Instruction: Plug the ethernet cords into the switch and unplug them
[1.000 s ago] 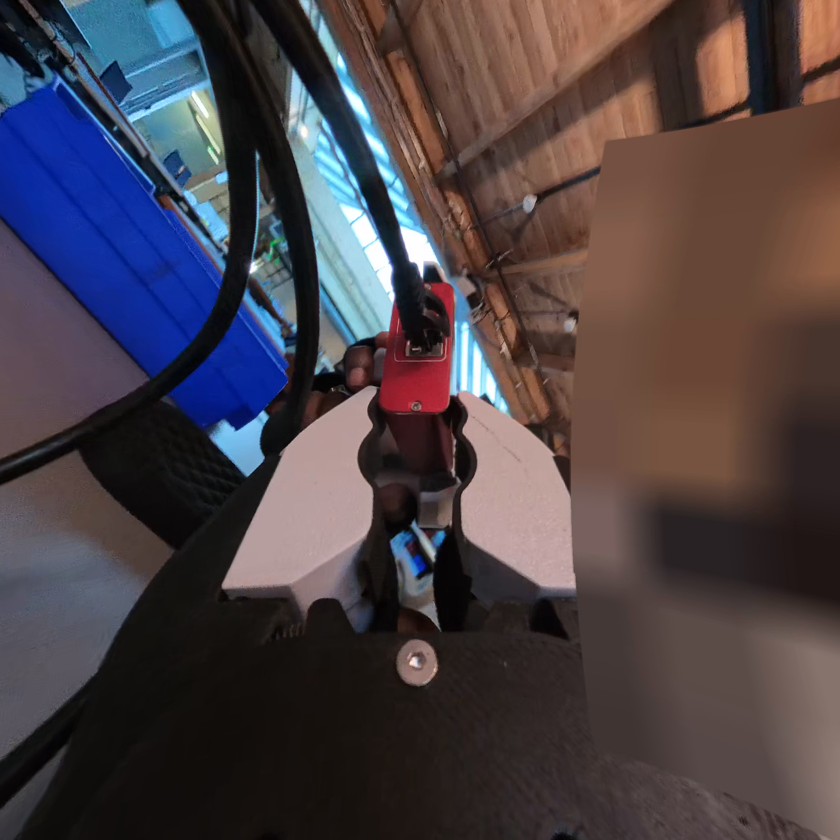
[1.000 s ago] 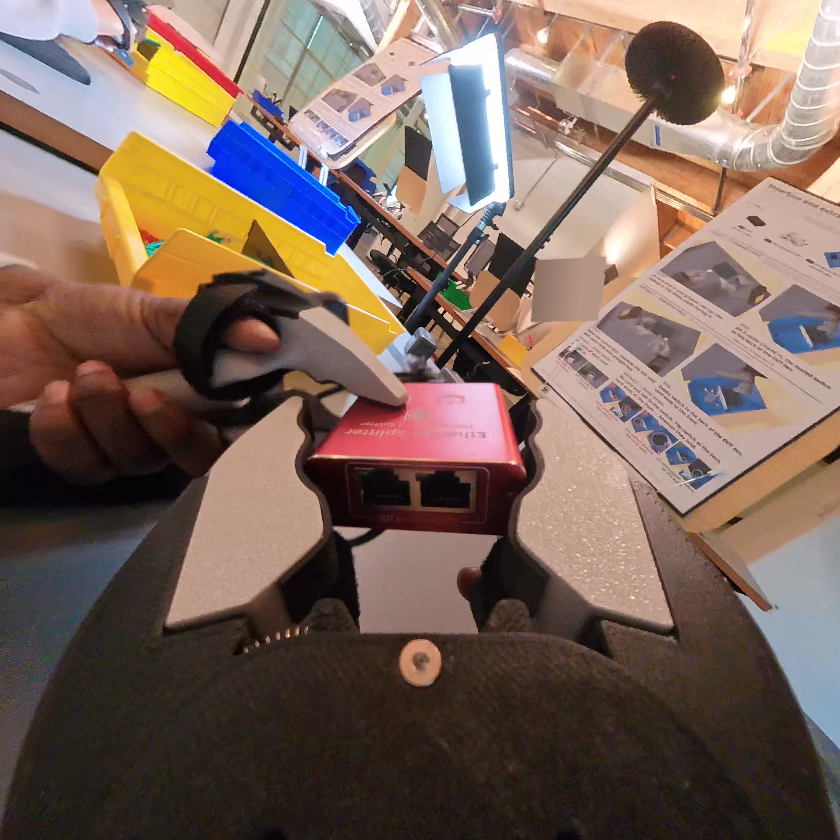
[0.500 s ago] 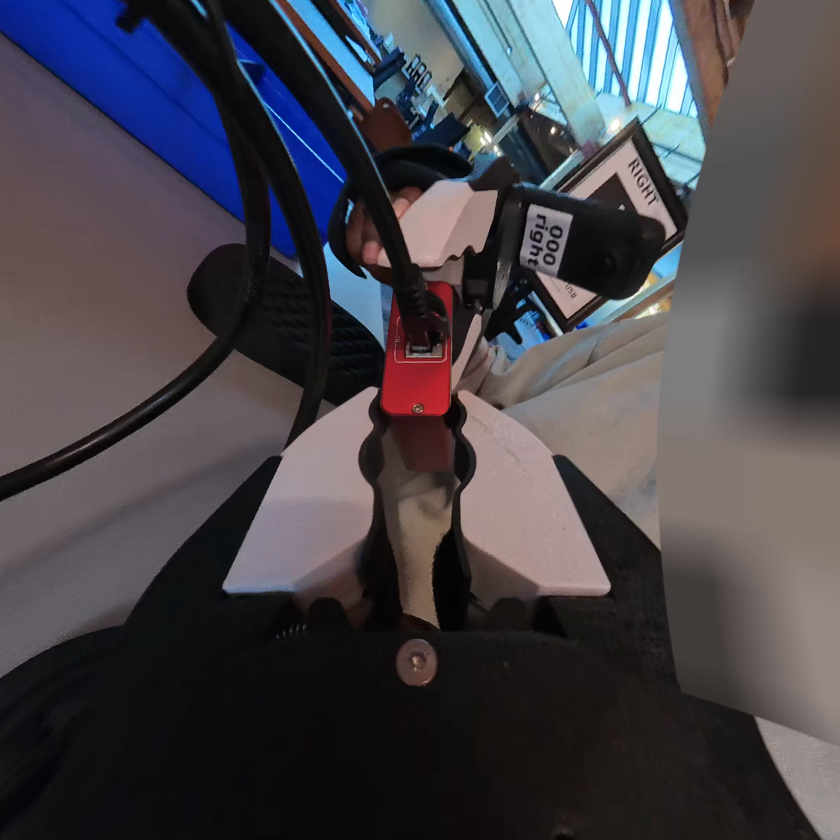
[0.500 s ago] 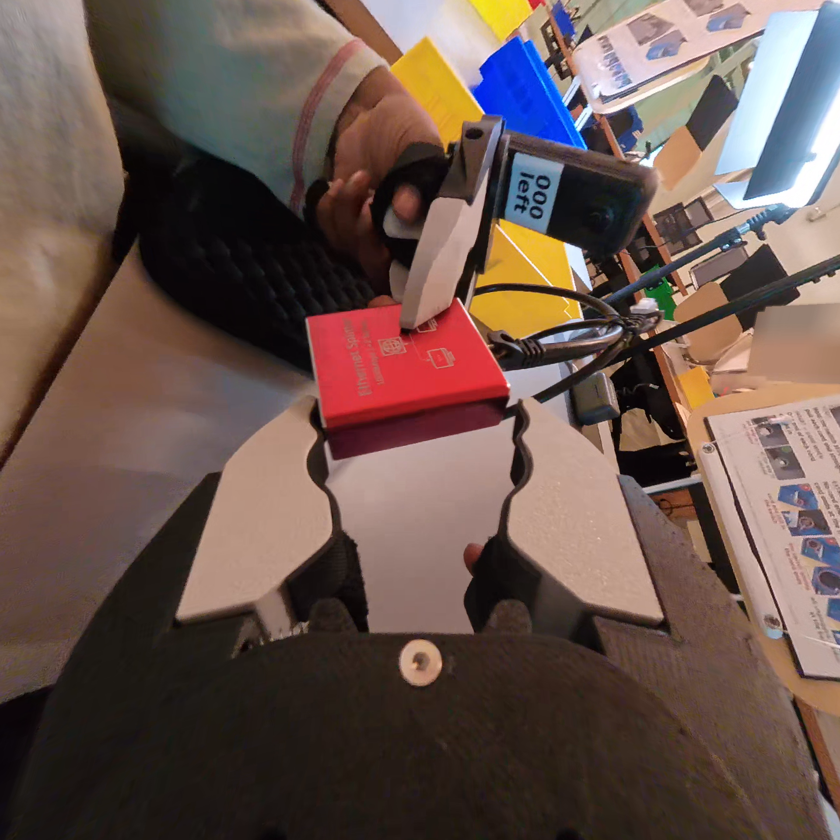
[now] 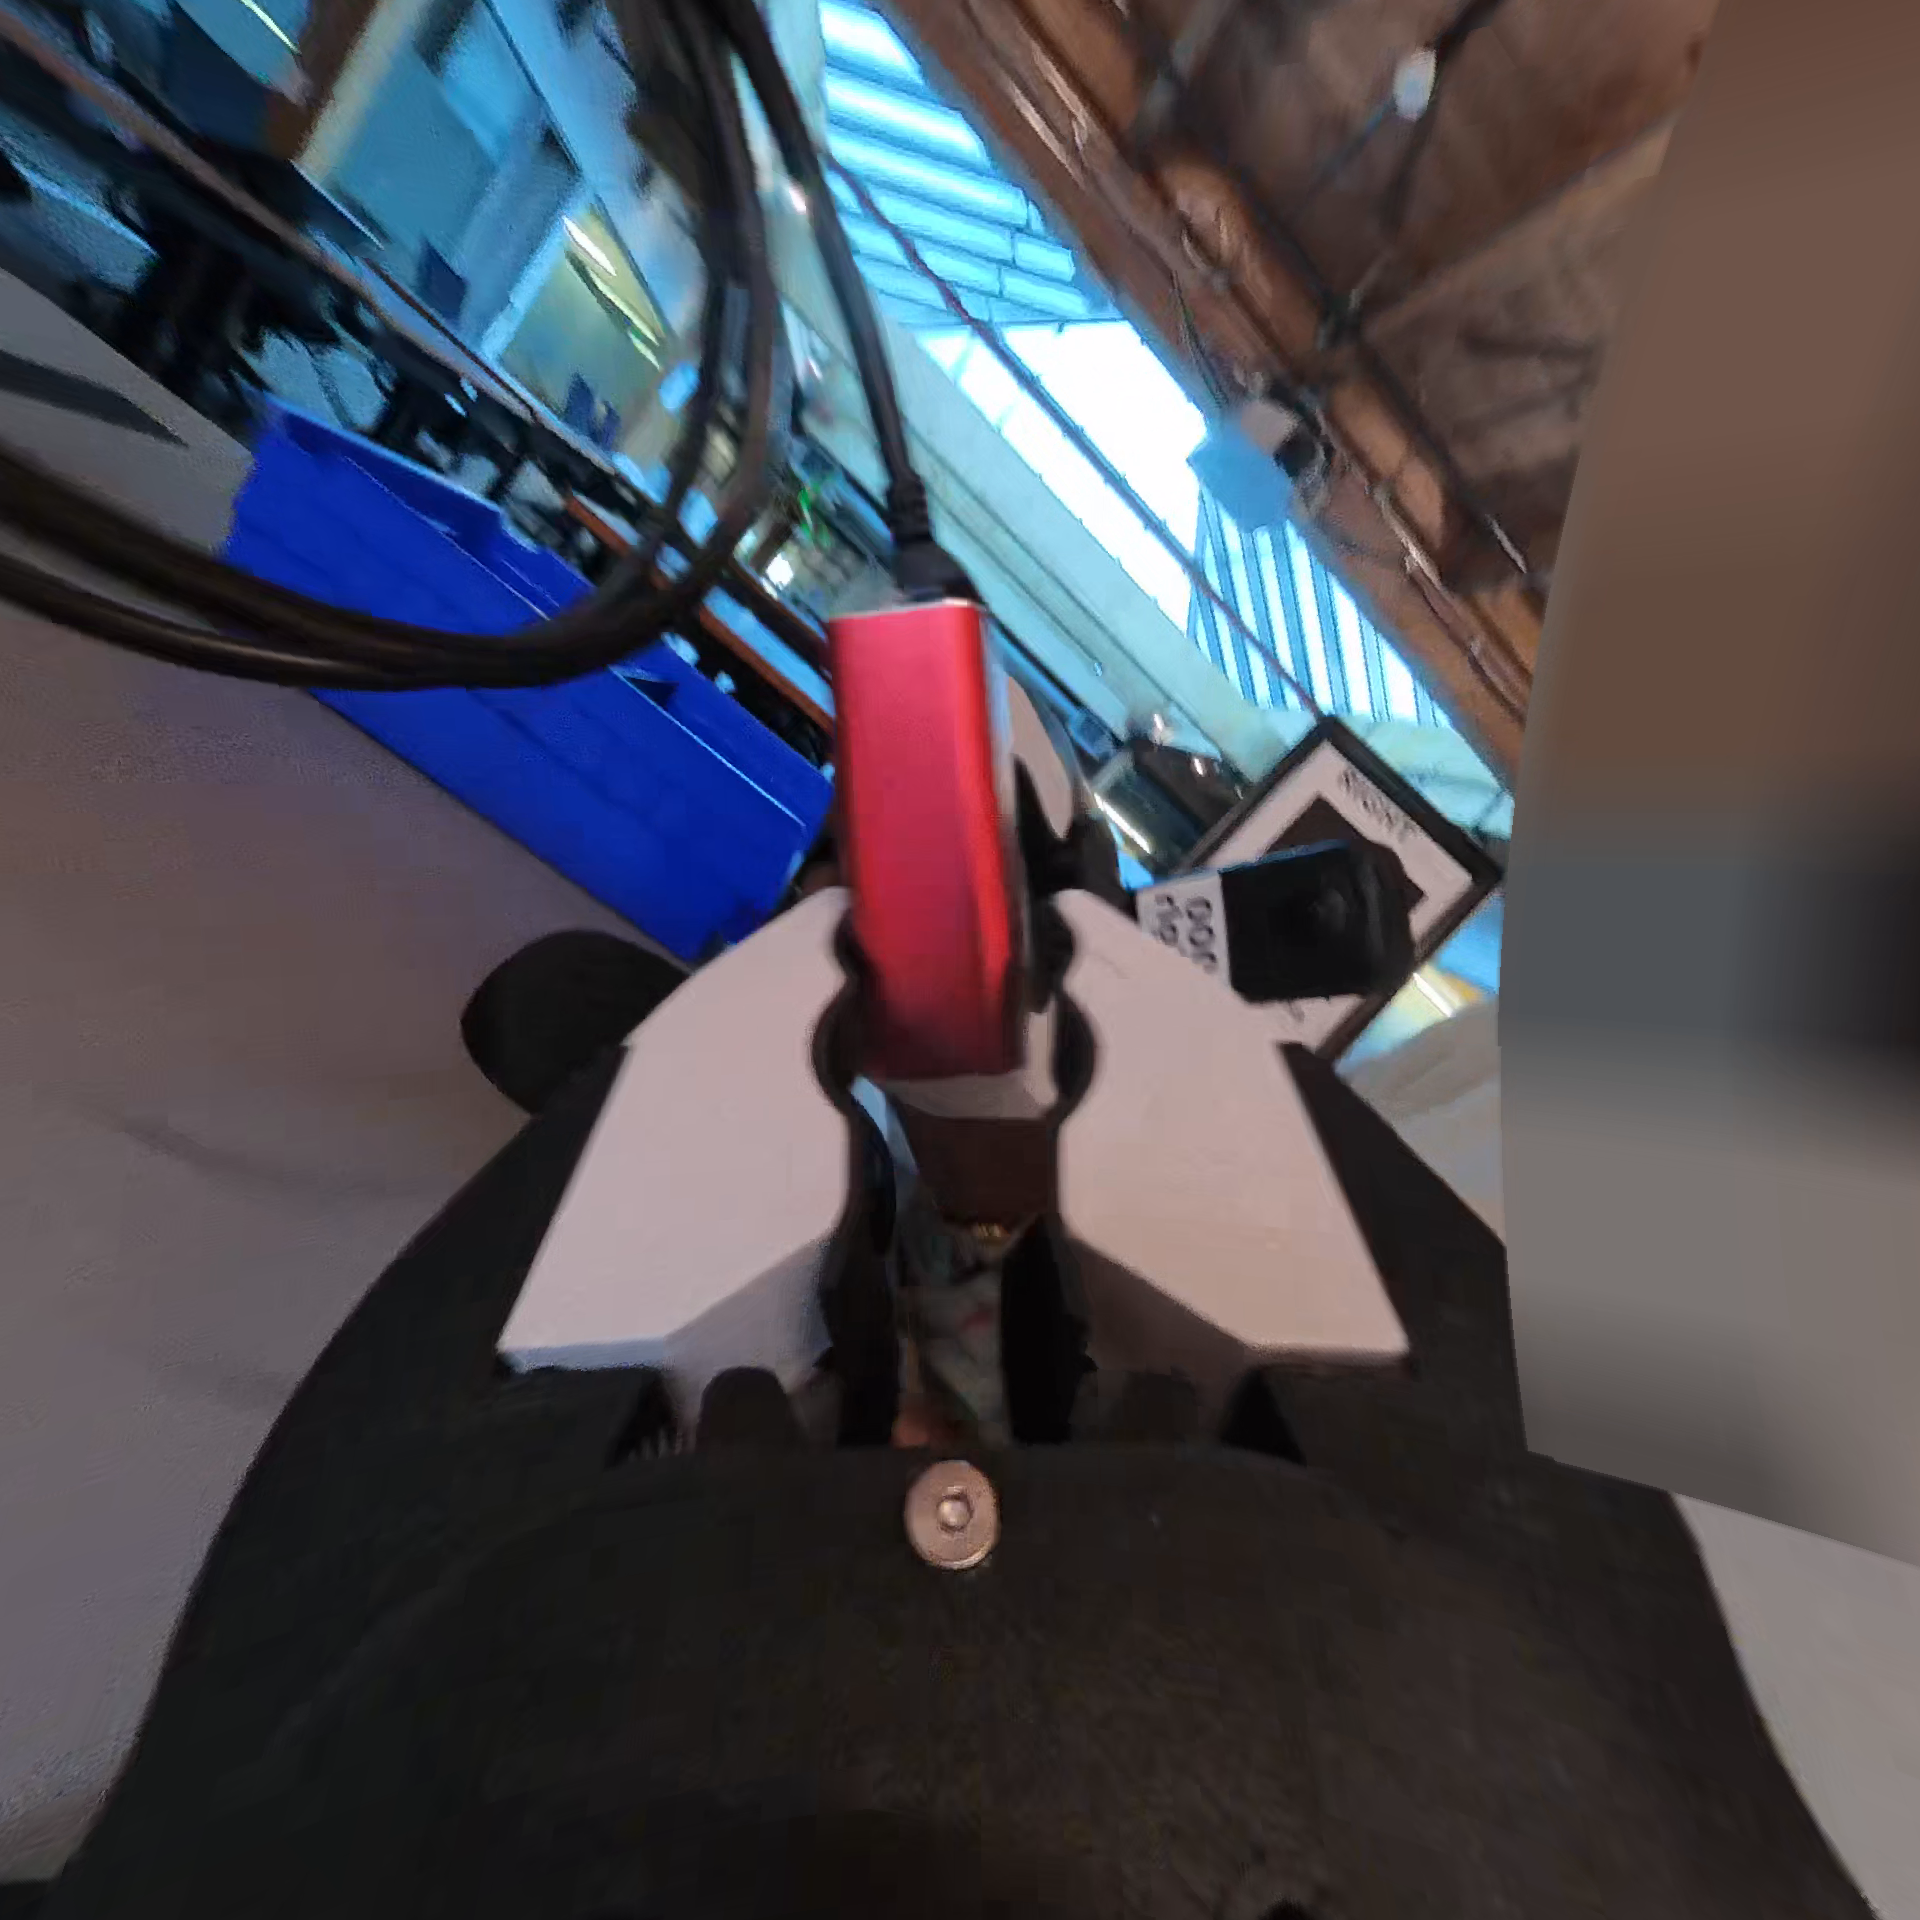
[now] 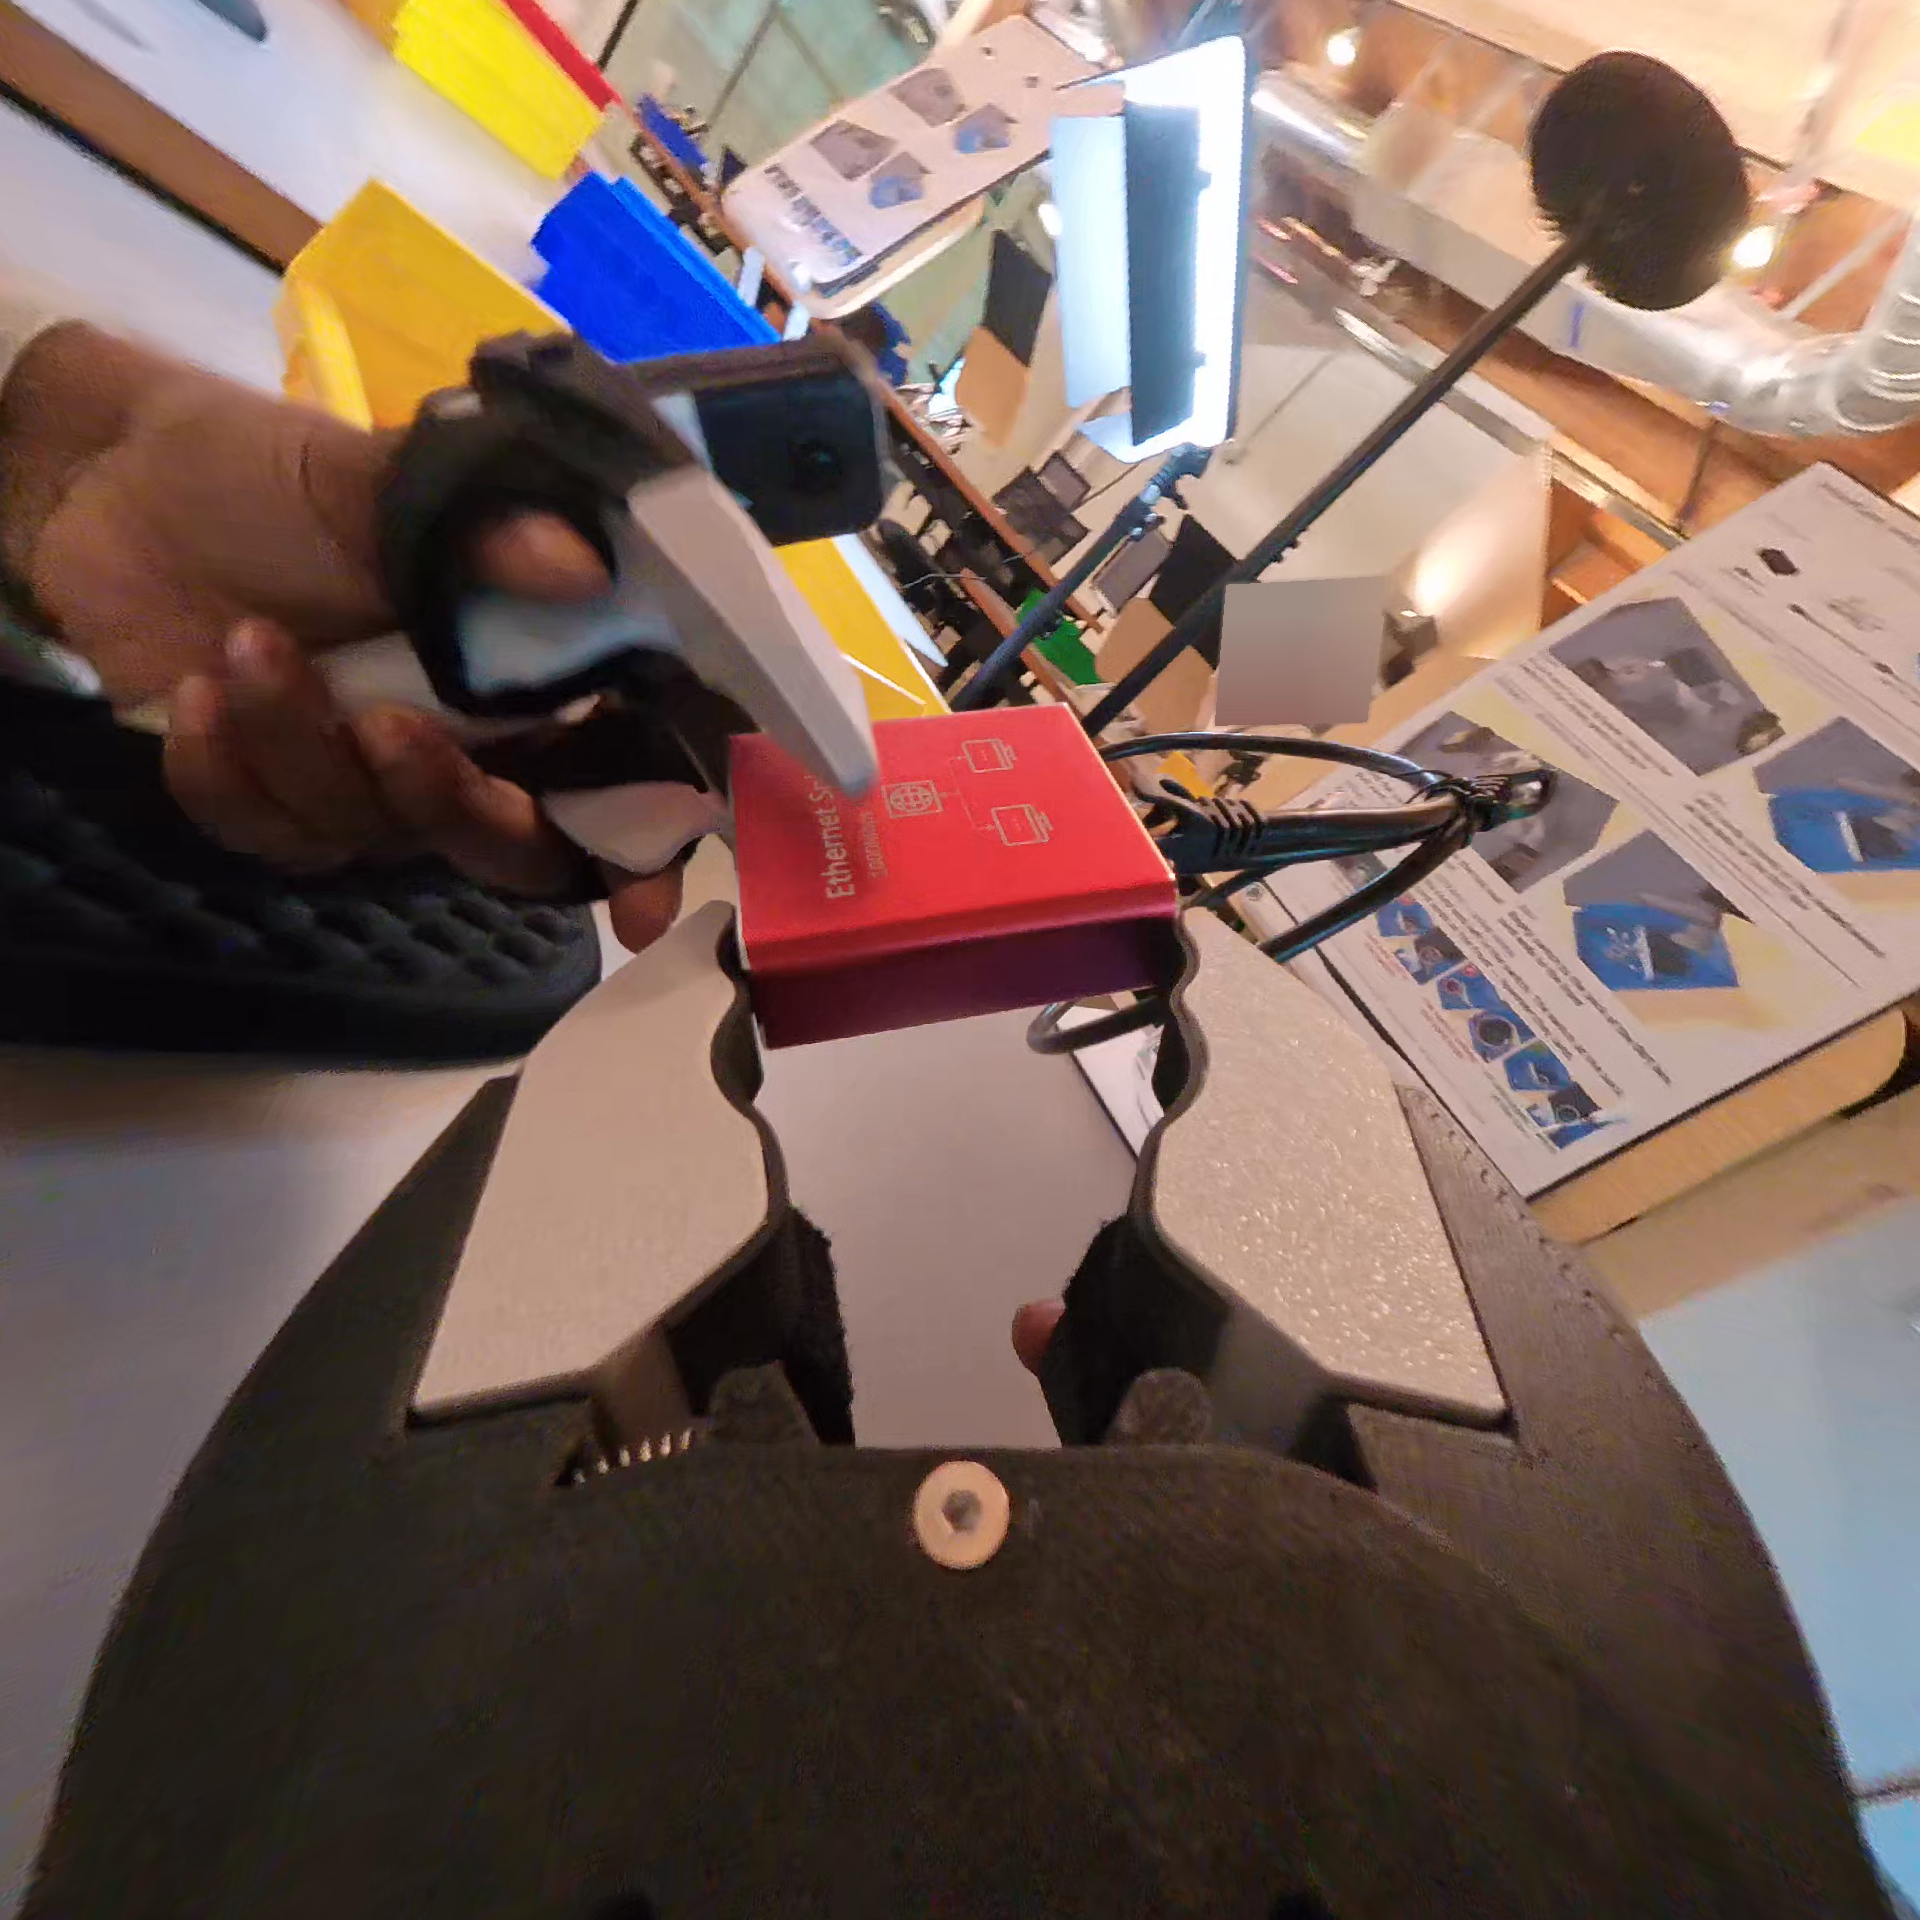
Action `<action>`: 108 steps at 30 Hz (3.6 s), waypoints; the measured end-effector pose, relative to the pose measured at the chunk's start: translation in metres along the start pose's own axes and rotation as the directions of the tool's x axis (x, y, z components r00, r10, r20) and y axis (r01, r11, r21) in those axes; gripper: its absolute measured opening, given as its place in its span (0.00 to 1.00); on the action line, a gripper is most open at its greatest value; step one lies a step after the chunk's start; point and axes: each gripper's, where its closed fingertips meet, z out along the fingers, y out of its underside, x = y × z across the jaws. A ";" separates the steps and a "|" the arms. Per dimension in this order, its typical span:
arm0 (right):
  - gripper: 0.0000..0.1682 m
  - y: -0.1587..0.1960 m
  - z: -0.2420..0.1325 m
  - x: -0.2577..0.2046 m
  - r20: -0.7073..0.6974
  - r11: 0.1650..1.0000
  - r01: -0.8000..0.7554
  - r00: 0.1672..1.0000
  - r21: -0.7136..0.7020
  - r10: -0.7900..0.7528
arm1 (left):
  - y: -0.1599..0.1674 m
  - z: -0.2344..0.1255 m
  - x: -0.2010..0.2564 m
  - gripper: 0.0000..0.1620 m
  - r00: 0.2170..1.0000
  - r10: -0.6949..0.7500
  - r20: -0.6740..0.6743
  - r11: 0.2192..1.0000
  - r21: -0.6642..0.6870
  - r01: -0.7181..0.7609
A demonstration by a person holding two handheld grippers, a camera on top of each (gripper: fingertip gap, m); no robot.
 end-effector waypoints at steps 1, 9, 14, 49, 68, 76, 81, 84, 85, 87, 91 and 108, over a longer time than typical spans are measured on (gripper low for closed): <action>0.45 -0.002 0.001 0.000 -0.016 1.000 -0.023 1.000 0.011 0.023 | -0.002 -0.001 0.000 0.17 1.000 -0.001 -0.011 1.000 0.028 0.001; 0.50 0.007 -0.022 -0.018 0.243 0.996 0.090 0.966 0.013 -0.091 | 0.023 -0.020 -0.019 0.16 0.989 0.026 0.145 0.963 -0.268 0.014; 0.56 0.012 -0.030 -0.039 0.456 0.898 0.439 0.797 0.014 -0.396 | 0.047 -0.030 -0.029 0.16 0.977 0.018 0.211 0.890 -0.448 0.081; 0.45 0.150 -0.058 -0.067 0.603 0.669 0.215 0.675 -0.712 0.425 | -0.054 -0.107 -0.010 0.30 0.679 0.546 0.490 0.835 -0.255 -0.487; 0.60 0.036 -0.033 0.019 0.255 0.874 -0.472 0.865 0.115 0.433 | -0.103 -0.251 0.031 0.35 0.156 0.656 0.739 0.717 -0.545 -0.435; 0.47 0.018 -0.082 0.062 0.220 0.590 -0.586 0.787 0.555 0.576 | -0.077 -0.309 -0.028 0.33 0.119 0.511 0.852 0.859 -0.498 -0.123; 0.43 0.021 -0.080 0.059 0.212 0.602 -0.585 0.789 0.543 0.576 | -0.045 -0.323 -0.082 0.28 0.091 0.542 0.836 0.834 -0.548 0.065; 0.43 0.024 -0.074 0.053 0.198 0.649 -0.568 0.809 0.506 0.554 | -0.035 -0.320 -0.097 0.24 0.102 0.553 0.827 0.821 -0.562 0.098; 0.43 0.025 -0.072 0.051 0.196 0.662 -0.565 0.813 0.493 0.548 | -0.032 -0.322 -0.100 0.18 0.093 0.555 0.826 0.818 -0.563 0.115; 0.43 0.026 -0.068 0.046 0.202 0.681 -0.559 0.821 0.472 0.534 | -0.031 -0.322 -0.101 0.04 0.096 0.552 0.828 0.819 -0.561 0.123; 0.42 0.029 -0.063 0.039 0.197 0.721 -0.540 0.838 0.433 0.509 | -0.058 -0.314 -0.078 0.04 0.066 0.549 0.833 0.836 -0.548 -0.032; 0.42 0.033 -0.052 0.024 0.206 0.783 -0.507 0.862 0.360 0.463 | -0.083 -0.133 0.014 0.03 -0.207 0.911 0.356 0.109 -0.693 -0.713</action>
